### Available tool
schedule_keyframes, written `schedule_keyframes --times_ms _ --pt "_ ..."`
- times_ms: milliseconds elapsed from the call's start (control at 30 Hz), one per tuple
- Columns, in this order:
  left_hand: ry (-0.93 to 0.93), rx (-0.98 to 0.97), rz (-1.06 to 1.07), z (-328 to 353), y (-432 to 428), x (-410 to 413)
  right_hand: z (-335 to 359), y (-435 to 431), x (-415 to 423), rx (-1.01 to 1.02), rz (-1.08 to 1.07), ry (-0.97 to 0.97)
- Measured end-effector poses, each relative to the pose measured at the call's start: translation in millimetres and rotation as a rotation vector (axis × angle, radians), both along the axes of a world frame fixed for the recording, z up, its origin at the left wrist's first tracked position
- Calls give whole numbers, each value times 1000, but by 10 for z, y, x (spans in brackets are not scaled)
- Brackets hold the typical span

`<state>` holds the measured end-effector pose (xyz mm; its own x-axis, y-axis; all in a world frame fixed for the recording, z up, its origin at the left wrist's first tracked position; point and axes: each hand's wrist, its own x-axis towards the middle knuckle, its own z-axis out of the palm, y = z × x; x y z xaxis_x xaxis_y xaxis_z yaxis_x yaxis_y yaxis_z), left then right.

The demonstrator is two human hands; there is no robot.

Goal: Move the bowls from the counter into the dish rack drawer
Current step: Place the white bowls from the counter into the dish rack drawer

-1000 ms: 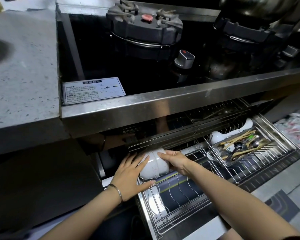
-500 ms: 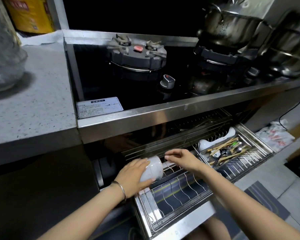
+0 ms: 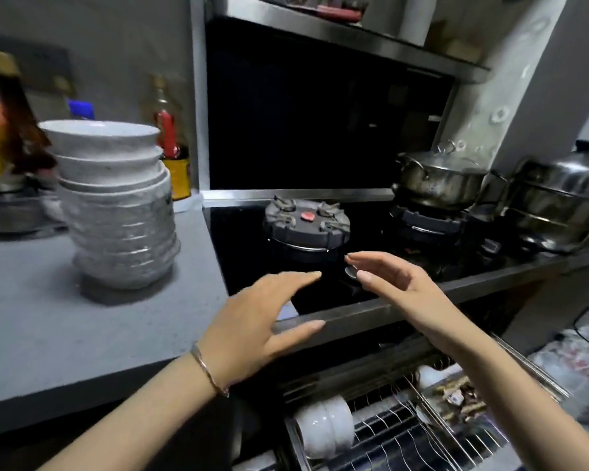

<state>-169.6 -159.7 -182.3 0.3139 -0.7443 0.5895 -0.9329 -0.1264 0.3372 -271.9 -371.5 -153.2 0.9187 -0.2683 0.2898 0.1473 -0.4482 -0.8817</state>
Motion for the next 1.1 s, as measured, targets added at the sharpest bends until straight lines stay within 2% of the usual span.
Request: schedule_keyframes --times_ms 300,567,700,800,933,1100 --pt "-148 -179 307 701 1202 681 440 855 969 -222 225 -46" --pt "-160 -248 468 866 1714 1155 685 1405 1654 -198 285 -151" --pt "-79 -320 476 913 1725 1282 854 1591 1875 -142 309 -188" --pt "68 -386 509 970 1693 1376 918 1677 2038 -113 316 -159" --pt "233 -380 492 969 1663 1523 944 1749 2142 -95 322 -159" --pt "299 -407 454 953 1634 1622 904 1807 2198 -53 277 -213"
